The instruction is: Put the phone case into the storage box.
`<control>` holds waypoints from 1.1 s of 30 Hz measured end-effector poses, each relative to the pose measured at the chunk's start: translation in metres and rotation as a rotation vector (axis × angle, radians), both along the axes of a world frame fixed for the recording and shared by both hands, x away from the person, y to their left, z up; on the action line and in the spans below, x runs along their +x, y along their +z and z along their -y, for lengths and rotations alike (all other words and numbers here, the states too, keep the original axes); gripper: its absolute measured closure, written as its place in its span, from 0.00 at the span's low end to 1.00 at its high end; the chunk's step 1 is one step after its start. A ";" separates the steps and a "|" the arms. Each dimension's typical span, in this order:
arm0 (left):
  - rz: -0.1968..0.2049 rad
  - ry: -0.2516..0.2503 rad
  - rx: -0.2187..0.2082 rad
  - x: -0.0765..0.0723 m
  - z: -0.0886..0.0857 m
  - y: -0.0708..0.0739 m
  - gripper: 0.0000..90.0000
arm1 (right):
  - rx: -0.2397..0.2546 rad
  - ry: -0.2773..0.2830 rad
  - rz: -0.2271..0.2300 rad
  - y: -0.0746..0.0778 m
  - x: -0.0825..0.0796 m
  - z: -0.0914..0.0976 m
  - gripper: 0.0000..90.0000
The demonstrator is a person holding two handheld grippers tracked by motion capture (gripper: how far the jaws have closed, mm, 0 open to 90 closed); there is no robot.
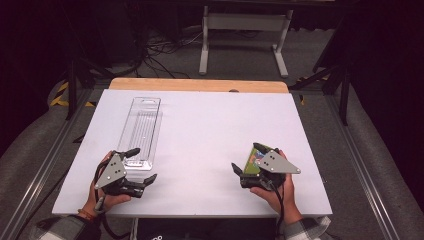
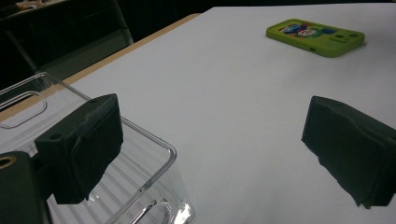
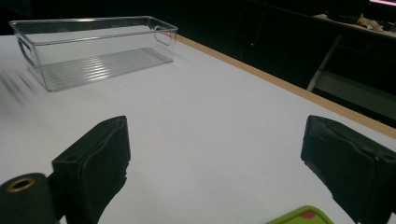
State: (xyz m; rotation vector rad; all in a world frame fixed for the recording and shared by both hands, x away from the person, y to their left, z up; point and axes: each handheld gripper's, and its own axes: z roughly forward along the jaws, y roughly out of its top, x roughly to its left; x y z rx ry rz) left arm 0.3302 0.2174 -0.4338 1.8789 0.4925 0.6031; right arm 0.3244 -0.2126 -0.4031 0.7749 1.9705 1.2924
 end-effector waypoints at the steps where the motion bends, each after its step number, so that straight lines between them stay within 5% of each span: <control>1: 0.000 -0.001 -0.003 0.000 0.000 0.000 0.07 | -0.005 -0.012 -0.007 0.000 -0.001 0.000 0.10; 7: -0.004 -0.018 -0.001 0.002 0.001 -0.001 0.06 | -0.020 -0.074 -0.020 0.001 -0.008 0.004 0.10; 12: 0.006 -0.032 0.016 0.001 0.000 0.000 0.07 | -0.013 -0.188 -0.064 0.008 -0.004 0.014 0.11; 23: -0.004 -0.039 0.027 -0.001 0.002 -0.001 0.07 | 0.021 -0.478 -0.418 0.000 0.033 0.032 0.08; 26: -0.015 -0.032 0.029 -0.001 0.001 -0.001 0.07 | 0.032 -0.504 -0.516 -0.002 0.046 0.034 0.06; 31: -0.023 -0.037 0.026 -0.002 0.002 -0.001 0.08 | 0.016 -0.537 -0.611 0.000 0.063 0.036 0.08; 33: -0.022 -0.045 0.033 -0.002 0.003 -0.002 0.08 | 0.008 -0.544 -0.614 0.003 0.066 0.037 0.07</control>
